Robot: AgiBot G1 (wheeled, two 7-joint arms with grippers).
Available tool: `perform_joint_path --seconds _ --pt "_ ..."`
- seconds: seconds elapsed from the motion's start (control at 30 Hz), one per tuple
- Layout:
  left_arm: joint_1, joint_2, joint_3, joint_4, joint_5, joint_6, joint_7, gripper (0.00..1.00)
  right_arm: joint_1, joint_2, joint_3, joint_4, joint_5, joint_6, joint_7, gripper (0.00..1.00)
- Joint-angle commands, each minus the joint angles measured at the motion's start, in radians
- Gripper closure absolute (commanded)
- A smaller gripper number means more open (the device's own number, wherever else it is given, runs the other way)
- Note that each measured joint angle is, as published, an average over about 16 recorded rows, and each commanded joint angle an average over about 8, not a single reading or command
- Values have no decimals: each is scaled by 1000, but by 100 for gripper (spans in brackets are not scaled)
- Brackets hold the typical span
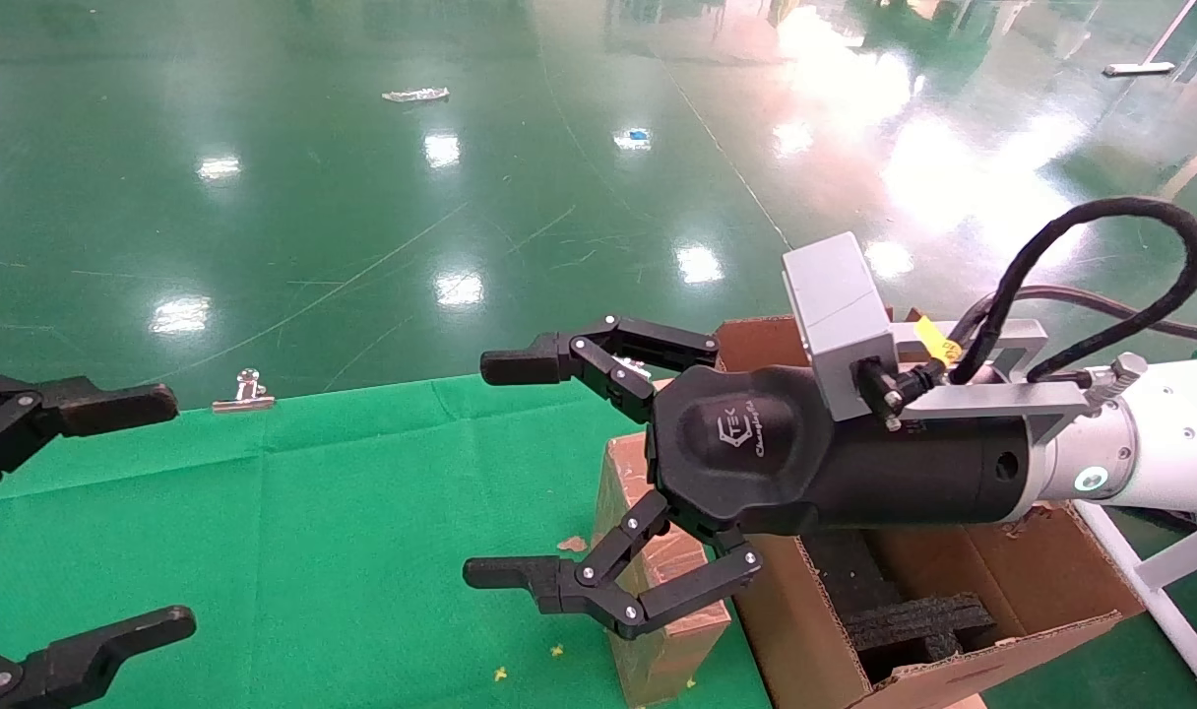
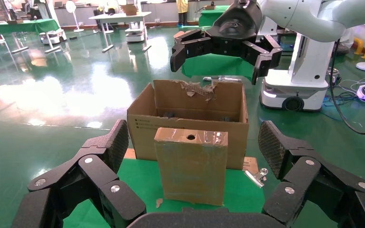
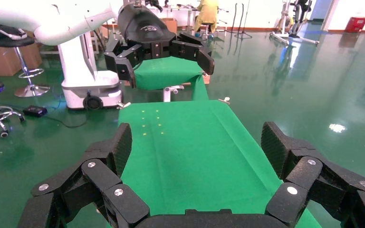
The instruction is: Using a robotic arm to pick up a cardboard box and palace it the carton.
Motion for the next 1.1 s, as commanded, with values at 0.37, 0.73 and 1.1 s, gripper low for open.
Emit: perform_joint_path --seconds 0.37,0.73,1.1 --pt "0 0 0 0 0 0 0 0 3 0 -5 5 -9 1 5 0" --pt "-1 0 1 1 0 0 1 0 166 -38 -162 70 -312 -10 149 0" --pt "-1 0 2 1 -1 0 1 0 435 -191 -443 75 -665 -73 293 0"
